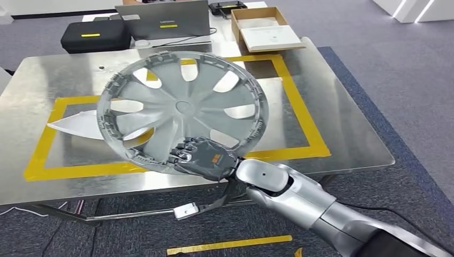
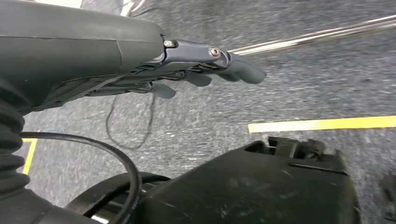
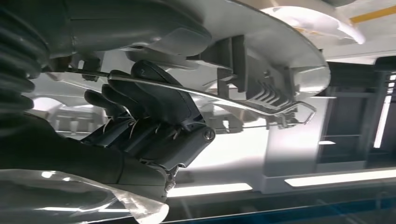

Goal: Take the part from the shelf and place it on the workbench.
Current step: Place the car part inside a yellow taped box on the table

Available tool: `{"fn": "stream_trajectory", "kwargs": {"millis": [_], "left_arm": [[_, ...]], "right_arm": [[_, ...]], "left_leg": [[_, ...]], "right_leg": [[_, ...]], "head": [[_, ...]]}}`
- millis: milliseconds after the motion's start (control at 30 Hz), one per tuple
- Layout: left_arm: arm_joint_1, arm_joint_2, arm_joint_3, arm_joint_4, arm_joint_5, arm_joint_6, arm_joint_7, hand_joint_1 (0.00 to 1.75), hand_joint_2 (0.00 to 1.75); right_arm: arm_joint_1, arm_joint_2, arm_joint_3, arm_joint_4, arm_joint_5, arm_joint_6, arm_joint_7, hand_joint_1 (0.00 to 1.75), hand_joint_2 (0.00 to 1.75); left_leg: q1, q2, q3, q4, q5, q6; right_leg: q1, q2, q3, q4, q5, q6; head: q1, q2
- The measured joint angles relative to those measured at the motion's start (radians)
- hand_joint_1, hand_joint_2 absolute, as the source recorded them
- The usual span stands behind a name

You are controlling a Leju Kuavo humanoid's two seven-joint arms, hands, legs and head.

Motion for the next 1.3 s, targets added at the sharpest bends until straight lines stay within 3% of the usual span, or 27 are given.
{"fn": "stream_trajectory", "kwargs": {"millis": [67, 167, 200, 233, 267, 333, 367, 400, 533, 600, 667, 700, 733, 767, 833, 900, 1000, 1067, 1200, 1233, 1267, 1300], "left_arm": [[-0.006, -0.002, -0.005, 0.000, -0.010, -0.017, -0.011, 0.00, 1.75], [-0.021, -0.005, -0.017, 0.000, -0.027, -0.038, -0.024, 0.00, 1.75], [-0.026, -0.007, -0.020, -0.001, -0.032, -0.043, -0.027, 0.00, 1.75], [-0.030, -0.008, -0.023, -0.001, -0.036, -0.048, -0.028, 0.00, 1.75], [-0.032, -0.010, -0.025, -0.001, -0.039, -0.052, -0.028, 0.00, 1.75], [-0.030, -0.011, -0.030, -0.001, -0.043, -0.056, -0.028, 0.00, 1.75], [-0.028, -0.011, -0.032, -0.001, -0.044, -0.057, -0.028, 0.00, 1.75], [-0.028, -0.011, -0.035, -0.001, -0.045, -0.058, -0.029, 0.00, 1.75], [-0.033, -0.015, -0.043, -0.001, -0.055, -0.072, -0.035, 0.00, 1.75], [-0.037, -0.019, -0.048, -0.001, -0.064, -0.084, -0.038, 0.00, 1.75], [-0.039, -0.021, -0.052, -0.001, -0.072, -0.093, -0.040, 0.00, 1.75], [-0.040, -0.022, -0.055, -0.001, -0.075, -0.096, -0.041, 0.00, 1.75], [-0.041, -0.023, -0.058, -0.001, -0.079, -0.100, -0.042, 0.00, 1.75], [-0.043, -0.024, -0.061, -0.001, -0.083, -0.104, -0.043, 0.00, 1.75], [-0.046, -0.028, -0.067, -0.001, -0.087, -0.112, -0.044, 0.00, 1.75], [-0.047, -0.031, -0.069, -0.001, -0.089, -0.116, -0.045, 0.00, 1.75], [-0.047, -0.034, -0.071, -0.001, -0.090, -0.119, -0.047, 0.00, 1.75], [-0.047, -0.035, -0.071, -0.001, -0.090, -0.120, -0.047, 0.00, 1.75], [-0.052, -0.033, -0.071, -0.001, -0.089, -0.120, -0.052, 0.00, 1.75], [-0.052, -0.033, -0.071, -0.001, -0.088, -0.120, -0.054, 0.00, 1.75], [-0.052, -0.033, -0.071, -0.001, -0.088, -0.120, -0.055, 0.00, 1.75], [-0.050, -0.033, -0.072, -0.001, -0.089, -0.121, -0.055, 0.00, 1.75]], "right_arm": [[-0.039, 0.033, 0.032, 0.026, -0.008, 0.025, -0.012, 1.75, 1.75], [-0.083, 0.092, 0.076, 0.077, -0.024, 0.054, -0.024, 1.75, 1.75], [-0.092, 0.112, 0.090, 0.095, -0.027, 0.061, -0.024, 1.75, 1.75], [-0.100, 0.130, 0.102, 0.111, -0.030, 0.066, -0.023, 1.75, 1.75], [-0.107, 0.147, 0.113, 0.125, -0.032, 0.069, -0.022, 1.75, 1.75], [-0.121, 0.172, 0.129, 0.147, -0.035, 0.070, -0.021, 1.75, 1.75], [-0.128, 0.179, 0.135, 0.158, -0.036, 0.070, -0.021, 1.75, 1.75], [-0.135, 0.185, 0.141, 0.167, -0.037, 0.071, -0.021, 1.75, 1.75], [-0.163, 0.209, 0.158, 0.208, -0.059, 0.086, -0.020, 1.75, 1.75], [-0.186, 0.228, 0.162, 0.246, -0.078, 0.099, -0.015, 1.75, 1.75], [-0.205, 0.243, 0.162, 0.295, -0.094, 0.112, -0.007, 1.75, 1.75], [-0.212, 0.248, 0.162, 0.321, -0.100, 0.121, -0.002, 1.75, 1.75], [-0.220, 0.253, 0.162, 0.346, -0.106, 0.131, 0.003, 1.75, 1.75], [-0.230, 0.257, 0.162, 0.369, -0.113, 0.142, 0.009, 1.75, 1.75], [-0.254, 0.266, 0.162, 0.408, -0.125, 0.158, 0.021, 1.75, 1.75], [-0.272, 0.274, 0.162, 0.437, -0.133, 0.165, 0.028, 1.75, 1.75], [-0.280, 0.281, 0.163, 0.466, -0.135, 0.167, 0.031, 1.75, 1.75], [-0.284, 0.285, 0.163, 0.477, -0.136, 0.167, 0.031, 1.75, 1.75], [-0.289, 0.292, 0.163, 0.493, -0.138, 0.168, 0.032, 1.75, 1.75], [-0.289, 0.293, 0.164, 0.497, -0.137, 0.168, 0.032, 1.75, 1.75], [-0.289, 0.294, 0.164, 0.500, -0.137, 0.168, 0.031, 1.75, 1.75], [-0.291, 0.295, 0.164, 0.503, -0.137, 0.168, 0.031, 1.75, 1.75]], "left_leg": [[0.002, 0.001, -0.020, 0.049, -0.021, -0.012], [0.007, 0.002, -0.116, 0.224, -0.087, -0.027], [0.008, 0.002, -0.140, 0.260, -0.092, -0.029], [0.009, 0.002, -0.149, 0.262, -0.076, -0.029], [0.009, 0.002, -0.142, 0.230, -0.041, -0.028], [0.008, 0.003, -0.109, 0.111, 0.047, -0.023], [0.005, 0.004, -0.095, 0.057, 0.069, -0.019], [0.002, 0.005, -0.088, 0.024, 0.079, -0.015], [0.003, 0.006, -0.081, -0.005, 0.078, 0.005], [0.007, 0.008, -0.077, -0.011, 0.080, 0.013], [0.006, 0.008, -0.077, -0.011, 0.079, 0.018], [0.006, 0.007, -0.077, -0.010, 0.078, 0.019], [0.006, 0.005, -0.075, -0.010, 0.077, 0.020], [0.006, 0.004, -0.074, -0.009, 0.075, 0.020], [0.005, 0.001, -0.070, -0.008, 0.071, 0.019], [0.003, 0.001, -0.072, -0.004, 0.070, 0.012], [0.004, 0.003, -0.078, -0.005, 0.072, -0.002], [0.004, 0.004, -0.087, 0.019, 0.052, -0.013], [0.014, 0.004, -0.179, 0.239, -0.045, -0.033], [0.017, 0.005, -0.188, 0.263, -0.045, -0.036], [0.019, 0.005, -0.179, 0.249, -0.026, -0.037], [0.023, 0.006, -0.155, 0.199, 0.007, -0.039]], "right_leg": [[-0.005, 0.001, 0.013, -0.008, -0.002, -0.010], [-0.004, 0.002, 0.025, -0.010, -0.010, -0.020], [-0.004, 0.002, 0.029, -0.010, -0.013, -0.022], [-0.004, 0.004, 0.033, -0.010, -0.016, -0.022], [-0.004, 0.005, 0.039, -0.010, -0.020, -0.022], [-0.004, 0.007, 0.050, -0.010, -0.027, -0.019], [-0.003, 0.007, 0.051, -0.011, -0.028, -0.015], [-0.002, 0.006, 0.051, -0.011, -0.030, -0.010], [0.001, 0.001, 0.041, -0.003, -0.047, 0.011], [0.000, 0.000, 0.002, 0.070, -0.088, 0.018], [0.000, 0.001, -0.064, 0.199, -0.137, 0.022], [-0.001, 0.001, -0.092, 0.246, -0.144, 0.024], [-0.001, 0.001, -0.106, 0.260, -0.132, 0.024], [-0.001, 0.000, -0.102, 0.234, -0.101, 0.023], [0.001, 0.000, -0.055, 0.110, -0.022, 0.015], [0.006, -0.001, -0.011, 0.016, 0.014, 0.005], [0.006, 0.002, 0.004, -0.013, 0.011, -0.003], [-0.001, 0.003, 0.010, -0.024, 0.015, -0.010], [-0.004, 0.001, 0.015, -0.028, 0.016, -0.016], [-0.004, 0.001, 0.016, -0.028, 0.016, -0.016], [-0.005, 0.002, 0.016, -0.027, 0.016, -0.016], [-0.005, 0.004, 0.018, -0.026, 0.015, -0.014]], "head": [[-0.003, 0.000], [-0.005, 0.000], [-0.005, 0.000], [-0.005, 0.000], [-0.005, 0.000], [-0.005, 0.000], [-0.005, 0.000], [-0.006, 0.000], [-0.007, 0.000], [-0.004, 0.000], [-0.002, 0.000], [-0.002, 0.000], [-0.002, 0.000], [-0.002, 0.000], [-0.002, 0.000], [-0.003, 0.000], [-0.003, 0.000], [-0.005, 0.000], [-0.009, 0.000], [-0.009, 0.000], [-0.009, 0.000], [-0.009, 0.000]]}}
